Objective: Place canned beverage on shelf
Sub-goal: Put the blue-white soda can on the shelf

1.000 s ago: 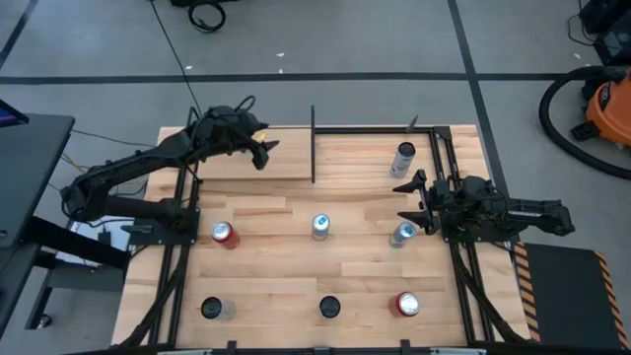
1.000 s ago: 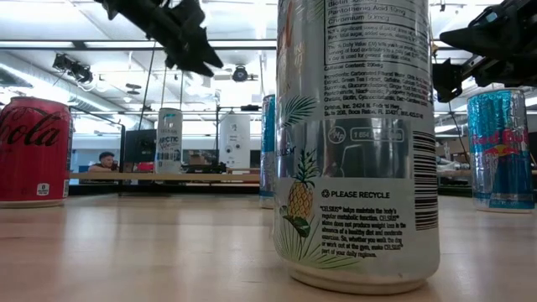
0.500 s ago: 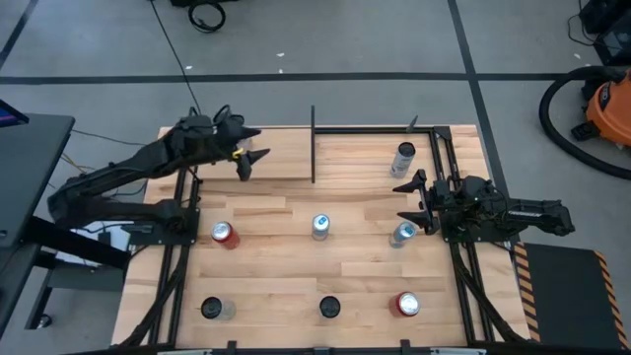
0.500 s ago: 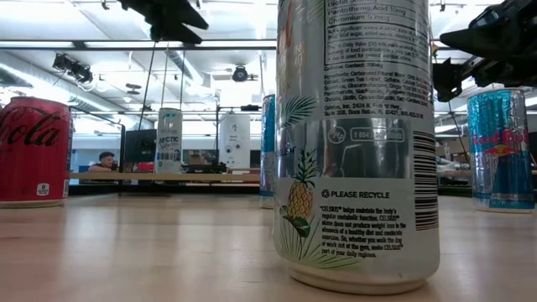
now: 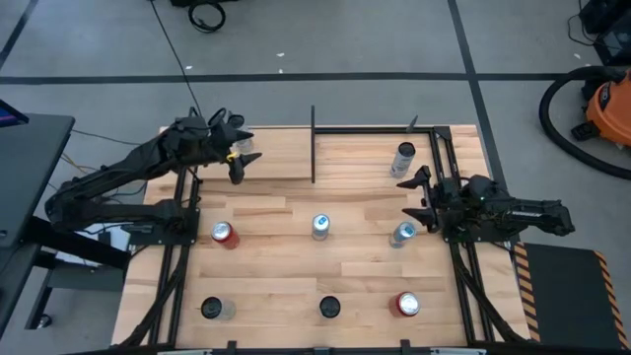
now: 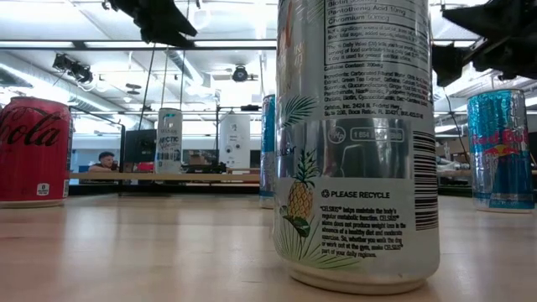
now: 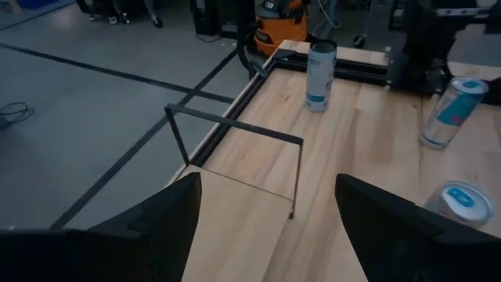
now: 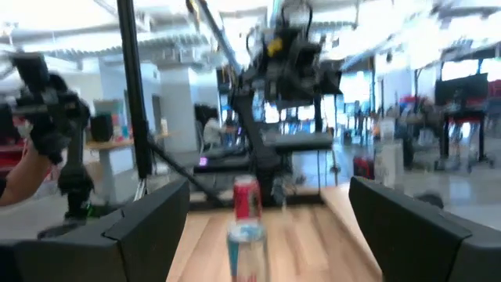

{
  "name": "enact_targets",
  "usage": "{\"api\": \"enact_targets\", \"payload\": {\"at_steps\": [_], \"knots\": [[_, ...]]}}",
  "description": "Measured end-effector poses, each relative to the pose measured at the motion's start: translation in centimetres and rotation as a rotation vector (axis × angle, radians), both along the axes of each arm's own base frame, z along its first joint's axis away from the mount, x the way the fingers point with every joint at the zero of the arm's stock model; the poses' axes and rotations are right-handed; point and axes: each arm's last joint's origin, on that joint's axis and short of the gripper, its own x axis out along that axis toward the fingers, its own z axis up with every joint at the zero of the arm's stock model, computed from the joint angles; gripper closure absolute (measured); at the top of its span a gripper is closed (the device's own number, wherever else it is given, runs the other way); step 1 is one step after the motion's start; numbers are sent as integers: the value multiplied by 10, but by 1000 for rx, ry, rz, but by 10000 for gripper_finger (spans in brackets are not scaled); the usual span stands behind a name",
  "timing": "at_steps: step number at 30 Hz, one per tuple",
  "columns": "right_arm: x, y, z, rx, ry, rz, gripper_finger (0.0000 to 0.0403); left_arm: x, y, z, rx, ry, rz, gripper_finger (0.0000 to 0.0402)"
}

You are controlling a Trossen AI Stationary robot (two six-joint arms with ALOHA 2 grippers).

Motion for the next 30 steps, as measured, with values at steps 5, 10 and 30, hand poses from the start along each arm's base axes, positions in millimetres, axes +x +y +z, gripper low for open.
{"api": "enact_targets", "payload": {"at_steps": [5,10,30], "knots": [[-1,0,3,-3,-29,-14,42,3,15,-5,9,29,124,106],[0,0,2,1,-20,-13,42,1,35,-16,-34,85,276,106],[0,-1,0,-25,-5,-29,42,-7,95,-37,-167,108,600,106]]}}
